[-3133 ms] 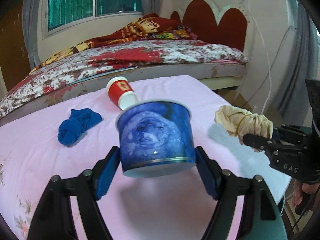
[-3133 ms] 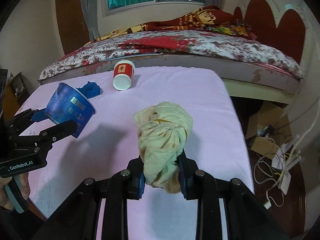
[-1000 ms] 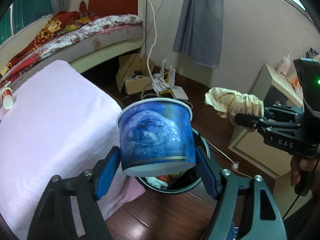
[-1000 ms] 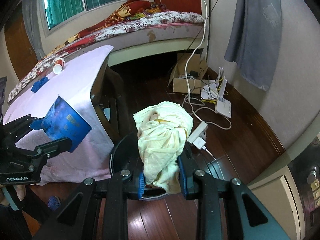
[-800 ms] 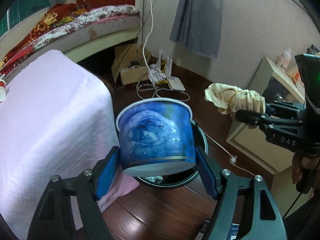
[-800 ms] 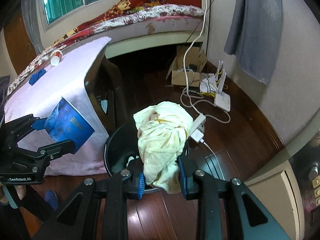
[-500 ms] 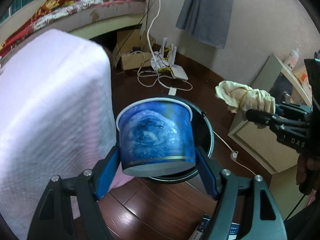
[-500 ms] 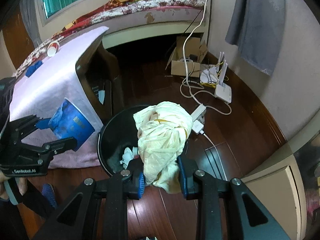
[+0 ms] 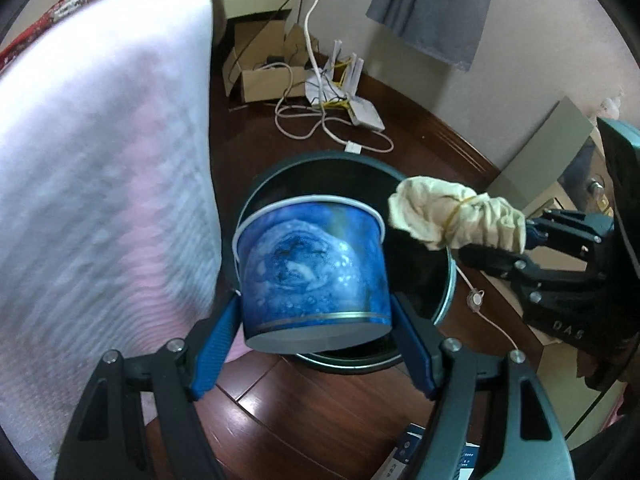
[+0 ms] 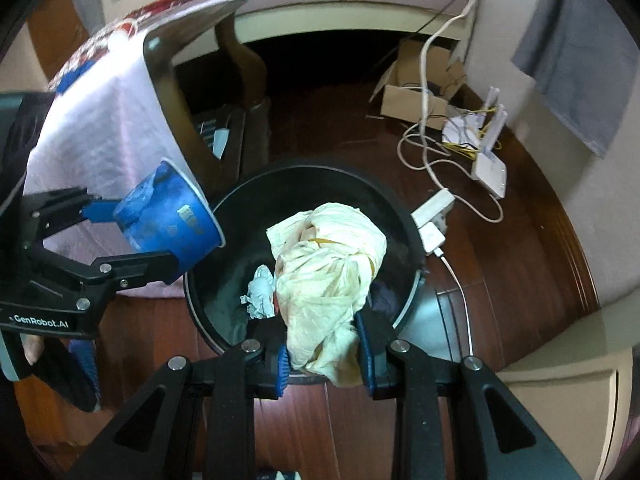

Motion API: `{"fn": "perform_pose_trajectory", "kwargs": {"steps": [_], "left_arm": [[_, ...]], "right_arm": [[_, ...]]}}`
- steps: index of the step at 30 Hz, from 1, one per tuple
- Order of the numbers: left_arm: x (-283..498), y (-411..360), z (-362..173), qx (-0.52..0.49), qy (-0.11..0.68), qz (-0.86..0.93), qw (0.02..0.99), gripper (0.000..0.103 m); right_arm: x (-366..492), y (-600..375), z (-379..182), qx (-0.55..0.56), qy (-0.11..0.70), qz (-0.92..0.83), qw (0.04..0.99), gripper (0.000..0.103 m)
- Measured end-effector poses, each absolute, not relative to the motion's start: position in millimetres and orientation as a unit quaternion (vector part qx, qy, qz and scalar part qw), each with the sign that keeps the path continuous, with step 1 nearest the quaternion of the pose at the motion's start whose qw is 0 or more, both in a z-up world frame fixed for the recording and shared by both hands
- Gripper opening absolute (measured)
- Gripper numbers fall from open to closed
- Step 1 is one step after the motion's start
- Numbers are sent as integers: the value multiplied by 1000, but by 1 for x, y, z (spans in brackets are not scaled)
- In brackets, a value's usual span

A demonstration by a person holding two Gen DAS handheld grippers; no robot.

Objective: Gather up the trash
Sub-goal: 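Carry the blue cup and beige cloth over the black bin, then open both grippers over the black bin to drop cup and cloth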

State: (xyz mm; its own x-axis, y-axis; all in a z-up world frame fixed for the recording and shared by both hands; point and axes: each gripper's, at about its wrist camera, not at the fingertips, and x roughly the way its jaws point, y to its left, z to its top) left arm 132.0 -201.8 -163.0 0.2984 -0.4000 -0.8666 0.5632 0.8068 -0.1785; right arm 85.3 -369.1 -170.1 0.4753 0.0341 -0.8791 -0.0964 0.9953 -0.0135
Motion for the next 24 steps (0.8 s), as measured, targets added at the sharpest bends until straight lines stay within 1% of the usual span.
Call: {"fn": "perform_pose_trajectory", "kwargs": {"steps": [10, 11, 12, 13, 14, 24], "left_arm": [[142, -203, -185, 63, 528, -301, 792, 76], [143, -203, -186, 59, 527, -298, 793, 78], [145, -203, -189, 58, 530, -296, 793, 90], [146, -202, -192, 52, 535, -294, 790, 96], [147, -201, -193, 48, 535, -291, 792, 98], [143, -187, -189, 66, 522, -263, 809, 99]], "right_arm": [[103, -360, -204, -58, 540, 65, 837, 30], [103, -359, -207, -61, 541, 69, 836, 35], [105, -359, -210, -66, 543, 70, 834, 59], [105, -358, -216, -85, 547, 52, 831, 90], [103, -358, -218, -94, 546, 41, 832, 94], [95, -373, -215, -71, 552, 13, 831, 95]]}}
